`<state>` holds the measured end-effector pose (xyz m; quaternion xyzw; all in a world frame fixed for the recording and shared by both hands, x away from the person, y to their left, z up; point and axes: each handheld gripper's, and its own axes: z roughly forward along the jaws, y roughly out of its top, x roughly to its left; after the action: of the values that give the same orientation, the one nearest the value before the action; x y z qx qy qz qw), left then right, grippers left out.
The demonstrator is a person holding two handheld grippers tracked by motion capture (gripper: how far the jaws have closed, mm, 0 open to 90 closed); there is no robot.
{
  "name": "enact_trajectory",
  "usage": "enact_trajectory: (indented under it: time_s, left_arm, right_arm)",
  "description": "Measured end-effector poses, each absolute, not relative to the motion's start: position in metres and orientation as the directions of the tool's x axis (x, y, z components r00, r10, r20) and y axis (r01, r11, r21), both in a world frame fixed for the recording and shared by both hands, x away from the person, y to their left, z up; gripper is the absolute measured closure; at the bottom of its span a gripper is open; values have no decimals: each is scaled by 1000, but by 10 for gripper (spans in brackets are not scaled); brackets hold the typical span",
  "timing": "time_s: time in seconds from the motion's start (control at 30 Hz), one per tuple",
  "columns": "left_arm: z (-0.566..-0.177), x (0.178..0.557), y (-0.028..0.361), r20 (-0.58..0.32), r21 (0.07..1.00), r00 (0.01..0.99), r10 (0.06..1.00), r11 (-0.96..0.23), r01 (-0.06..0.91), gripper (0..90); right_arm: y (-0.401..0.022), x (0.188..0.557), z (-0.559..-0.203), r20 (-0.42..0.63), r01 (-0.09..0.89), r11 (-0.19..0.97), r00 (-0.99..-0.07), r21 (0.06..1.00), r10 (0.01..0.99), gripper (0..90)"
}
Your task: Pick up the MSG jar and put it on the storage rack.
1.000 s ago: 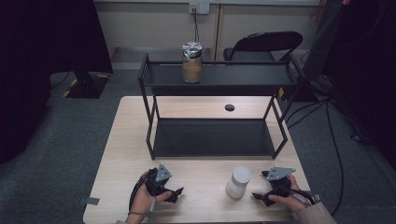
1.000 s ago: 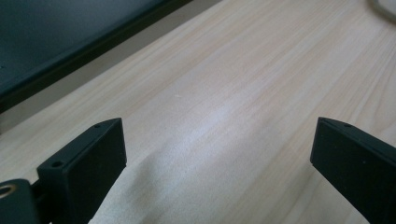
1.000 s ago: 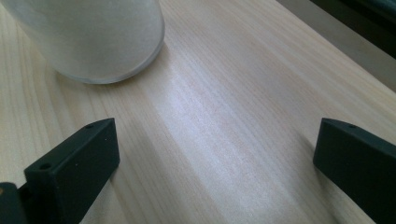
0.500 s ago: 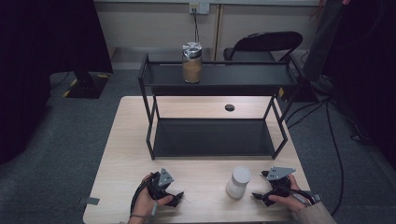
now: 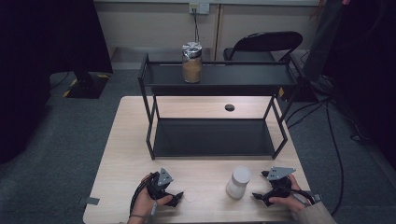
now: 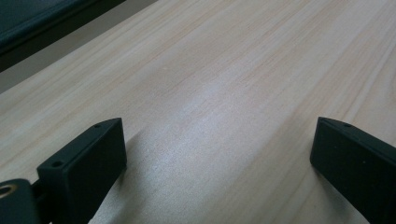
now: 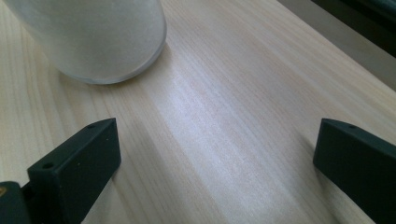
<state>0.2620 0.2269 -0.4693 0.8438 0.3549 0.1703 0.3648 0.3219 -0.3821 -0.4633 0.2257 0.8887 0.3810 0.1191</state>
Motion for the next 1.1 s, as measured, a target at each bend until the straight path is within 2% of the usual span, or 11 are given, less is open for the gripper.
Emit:
enact_trajectory:
  time_s: [0.3, 0.5, 0.77, 1.1]
  left_arm:
    - [-470, 262, 227, 25, 736, 690, 723, -480, 477, 15]
    - [-471, 261, 228, 25, 739, 691, 722, -479, 474, 0]
    - [-472, 261, 228, 25, 742, 690, 724, -475, 473, 0]
    - [-472, 260, 228, 24, 743, 687, 726, -473, 474, 0]
  right_arm:
    - [-382, 319, -453, -48, 288, 601, -876, 745, 479, 6]
    - [-382, 318, -441, -28, 242, 565, -904, 789, 426, 4]
    - [-374, 323, -429, 18, 229, 530, -928, 816, 372, 3]
    - [-357, 332, -434, 58, 213, 466, -944, 858, 324, 13]
